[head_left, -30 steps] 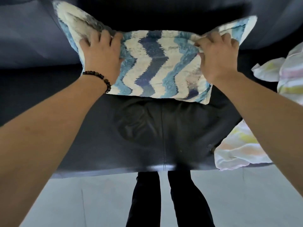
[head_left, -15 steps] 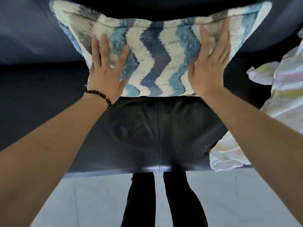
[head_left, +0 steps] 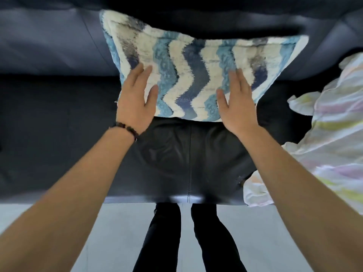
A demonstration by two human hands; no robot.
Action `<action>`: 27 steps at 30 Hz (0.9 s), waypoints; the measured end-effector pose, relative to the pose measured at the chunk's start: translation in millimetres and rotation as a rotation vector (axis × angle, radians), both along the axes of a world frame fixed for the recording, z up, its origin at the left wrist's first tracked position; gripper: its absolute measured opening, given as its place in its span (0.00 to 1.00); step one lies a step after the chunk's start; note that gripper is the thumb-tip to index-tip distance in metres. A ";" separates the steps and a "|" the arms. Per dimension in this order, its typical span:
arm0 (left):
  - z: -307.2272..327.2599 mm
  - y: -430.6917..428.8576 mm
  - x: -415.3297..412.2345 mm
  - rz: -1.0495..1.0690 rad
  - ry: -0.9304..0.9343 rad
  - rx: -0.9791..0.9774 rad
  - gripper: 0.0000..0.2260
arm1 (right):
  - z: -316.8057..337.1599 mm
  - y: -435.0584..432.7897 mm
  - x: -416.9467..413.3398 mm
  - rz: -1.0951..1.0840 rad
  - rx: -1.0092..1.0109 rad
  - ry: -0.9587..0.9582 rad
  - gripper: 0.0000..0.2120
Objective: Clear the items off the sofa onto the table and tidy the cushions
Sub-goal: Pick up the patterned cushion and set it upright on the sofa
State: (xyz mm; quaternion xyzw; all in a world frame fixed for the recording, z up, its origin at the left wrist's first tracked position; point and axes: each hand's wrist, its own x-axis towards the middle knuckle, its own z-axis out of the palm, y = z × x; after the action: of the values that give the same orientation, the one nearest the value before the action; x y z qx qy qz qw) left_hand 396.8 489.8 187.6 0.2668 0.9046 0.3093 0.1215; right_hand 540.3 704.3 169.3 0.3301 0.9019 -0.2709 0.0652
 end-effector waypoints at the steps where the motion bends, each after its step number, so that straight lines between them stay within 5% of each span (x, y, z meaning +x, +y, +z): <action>1: 27.3 -14.2 20.3 0.065 -0.012 0.066 0.21 | 22.2 -14.4 12.9 -0.019 -0.013 0.082 0.29; 5: 158.3 -85.4 107.1 0.262 -0.058 0.143 0.20 | 134.3 -75.0 72.5 -0.106 -0.173 0.291 0.26; 14: 386.6 -217.3 221.6 0.653 0.018 0.221 0.17 | 348.1 -170.1 119.3 -0.011 -0.506 0.440 0.22; 19: 433.3 -303.8 224.3 0.773 0.177 0.299 0.21 | 405.7 -229.3 93.2 0.098 -0.483 0.610 0.20; 27: 418.5 -498.5 205.7 0.869 0.079 0.398 0.26 | 395.8 -418.5 57.9 0.128 -0.418 0.637 0.18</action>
State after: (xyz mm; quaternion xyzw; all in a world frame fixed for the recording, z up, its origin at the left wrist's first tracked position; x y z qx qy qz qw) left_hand 602.5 -8.7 606.1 -0.1065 0.8595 0.4884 -0.1068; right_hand 598.2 285.8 565.1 0.1522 0.8210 -0.5334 -0.1355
